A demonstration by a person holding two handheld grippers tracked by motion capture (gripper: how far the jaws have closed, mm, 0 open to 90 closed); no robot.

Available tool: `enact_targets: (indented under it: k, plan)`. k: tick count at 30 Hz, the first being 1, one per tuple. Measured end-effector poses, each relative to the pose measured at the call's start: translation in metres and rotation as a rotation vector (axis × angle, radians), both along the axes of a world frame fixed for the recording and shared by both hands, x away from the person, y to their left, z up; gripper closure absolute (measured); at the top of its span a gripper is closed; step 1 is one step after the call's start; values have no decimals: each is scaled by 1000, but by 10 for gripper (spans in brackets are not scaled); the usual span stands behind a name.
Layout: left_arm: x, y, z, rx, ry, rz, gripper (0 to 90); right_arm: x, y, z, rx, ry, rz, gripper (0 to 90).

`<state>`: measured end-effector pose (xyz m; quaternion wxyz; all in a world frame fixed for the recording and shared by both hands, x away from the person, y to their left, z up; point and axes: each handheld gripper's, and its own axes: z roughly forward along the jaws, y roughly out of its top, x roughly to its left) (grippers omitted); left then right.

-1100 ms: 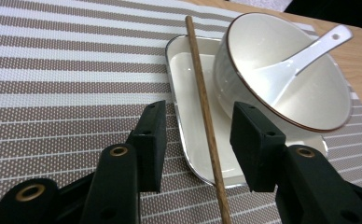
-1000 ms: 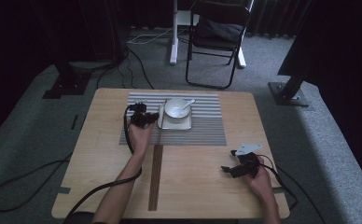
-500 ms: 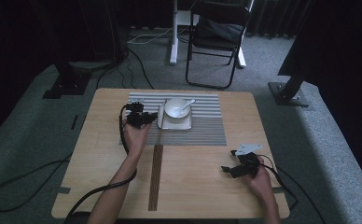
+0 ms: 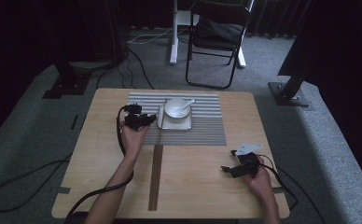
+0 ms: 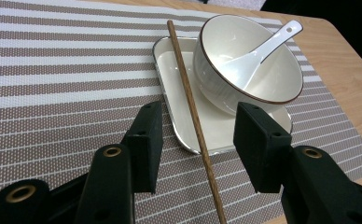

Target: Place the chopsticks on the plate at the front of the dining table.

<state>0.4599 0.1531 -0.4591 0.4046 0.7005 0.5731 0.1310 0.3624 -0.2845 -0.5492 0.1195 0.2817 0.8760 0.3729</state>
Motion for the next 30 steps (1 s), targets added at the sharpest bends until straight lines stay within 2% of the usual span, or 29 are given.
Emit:
enact_targets:
  k: [19,30]
  plan:
    - [-14,-2,1,8,-13,-28,523,0,0,0,0,0,0,121]
    - [-19,-1,-2,14,-1,-39,518,0,0,0,0,0,0,121]
